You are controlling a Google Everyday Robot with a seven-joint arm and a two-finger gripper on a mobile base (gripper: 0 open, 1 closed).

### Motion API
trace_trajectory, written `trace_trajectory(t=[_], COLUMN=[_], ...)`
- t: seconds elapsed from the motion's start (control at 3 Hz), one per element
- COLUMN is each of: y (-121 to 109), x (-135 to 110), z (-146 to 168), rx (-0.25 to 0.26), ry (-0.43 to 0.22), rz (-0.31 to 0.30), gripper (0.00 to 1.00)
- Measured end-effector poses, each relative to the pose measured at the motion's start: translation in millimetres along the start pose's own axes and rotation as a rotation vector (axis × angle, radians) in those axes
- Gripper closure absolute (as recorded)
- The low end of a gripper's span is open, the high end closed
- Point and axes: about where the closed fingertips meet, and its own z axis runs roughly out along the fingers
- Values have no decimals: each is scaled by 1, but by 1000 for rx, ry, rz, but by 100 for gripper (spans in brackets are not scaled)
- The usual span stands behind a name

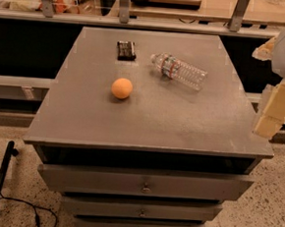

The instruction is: Pick rxbar chocolate

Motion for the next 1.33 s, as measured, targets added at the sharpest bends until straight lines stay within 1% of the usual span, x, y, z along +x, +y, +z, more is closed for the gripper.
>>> trace_trajectory(t=[0.33,0.67,1.0,1.33], y=[0,-14,-42,-75], x=[0,-7,-30,-53], z=[0,4,21,51], rx=[0,44,95,108], ry=[0,-71,-255,-387], rz=[0,44,123,199], gripper=[0,0,0,0])
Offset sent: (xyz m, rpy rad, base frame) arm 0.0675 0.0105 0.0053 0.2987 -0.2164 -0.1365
